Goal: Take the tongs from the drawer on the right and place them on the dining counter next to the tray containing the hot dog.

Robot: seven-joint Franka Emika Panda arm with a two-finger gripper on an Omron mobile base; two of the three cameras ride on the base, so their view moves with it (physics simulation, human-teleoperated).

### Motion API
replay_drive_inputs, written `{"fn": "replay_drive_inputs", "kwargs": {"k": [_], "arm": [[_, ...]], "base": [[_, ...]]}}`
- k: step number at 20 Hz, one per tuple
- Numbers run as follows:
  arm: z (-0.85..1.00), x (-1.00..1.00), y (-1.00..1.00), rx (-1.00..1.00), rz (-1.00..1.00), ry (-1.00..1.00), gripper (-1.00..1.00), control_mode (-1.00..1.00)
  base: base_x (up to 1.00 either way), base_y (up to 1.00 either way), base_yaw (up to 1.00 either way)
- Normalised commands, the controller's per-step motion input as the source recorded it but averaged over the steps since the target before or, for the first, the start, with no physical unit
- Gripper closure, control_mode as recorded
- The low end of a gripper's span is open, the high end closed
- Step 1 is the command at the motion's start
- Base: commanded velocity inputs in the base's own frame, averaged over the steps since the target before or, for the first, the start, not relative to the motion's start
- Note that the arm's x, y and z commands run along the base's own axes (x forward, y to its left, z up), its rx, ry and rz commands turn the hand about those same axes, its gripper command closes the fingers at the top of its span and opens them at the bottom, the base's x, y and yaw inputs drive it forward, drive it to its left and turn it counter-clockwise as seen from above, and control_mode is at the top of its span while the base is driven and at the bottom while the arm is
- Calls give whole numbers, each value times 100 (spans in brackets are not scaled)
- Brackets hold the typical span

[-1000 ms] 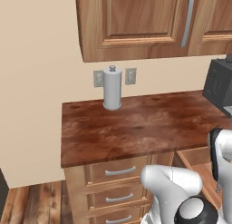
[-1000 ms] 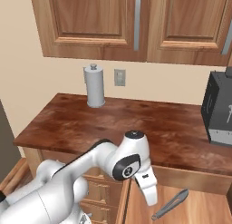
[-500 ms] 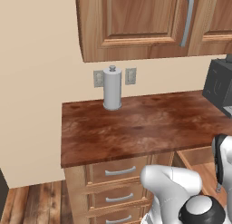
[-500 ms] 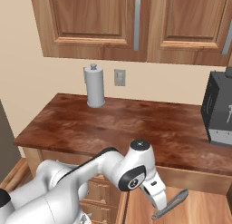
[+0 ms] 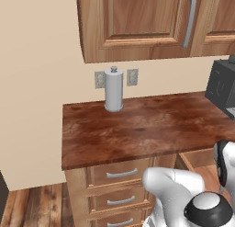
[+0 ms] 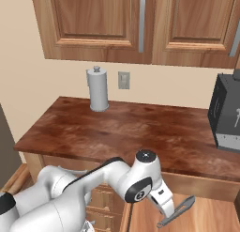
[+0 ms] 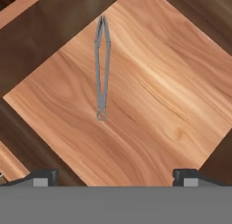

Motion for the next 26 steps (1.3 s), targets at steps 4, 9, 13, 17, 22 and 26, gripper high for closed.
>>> {"fn": "replay_drive_inputs", "kwargs": {"k": [4,9,13,17,22,26], "arm": [[-16,34,-10,2,2,0,-100,-100],[-13,18,-25,2,0,0,-100,-100],[-18,3,-29,1,0,0,-100,-100],[-31,9,-18,0,0,0,-100,-100],[-31,15,-7,0,0,-2,-100,-100],[-21,24,0,0,0,-2,-100,-100]], "base": [[0,0,0],[0,0,0],[0,0,0],[0,0,0],[0,0,0],[0,0,0]]}}
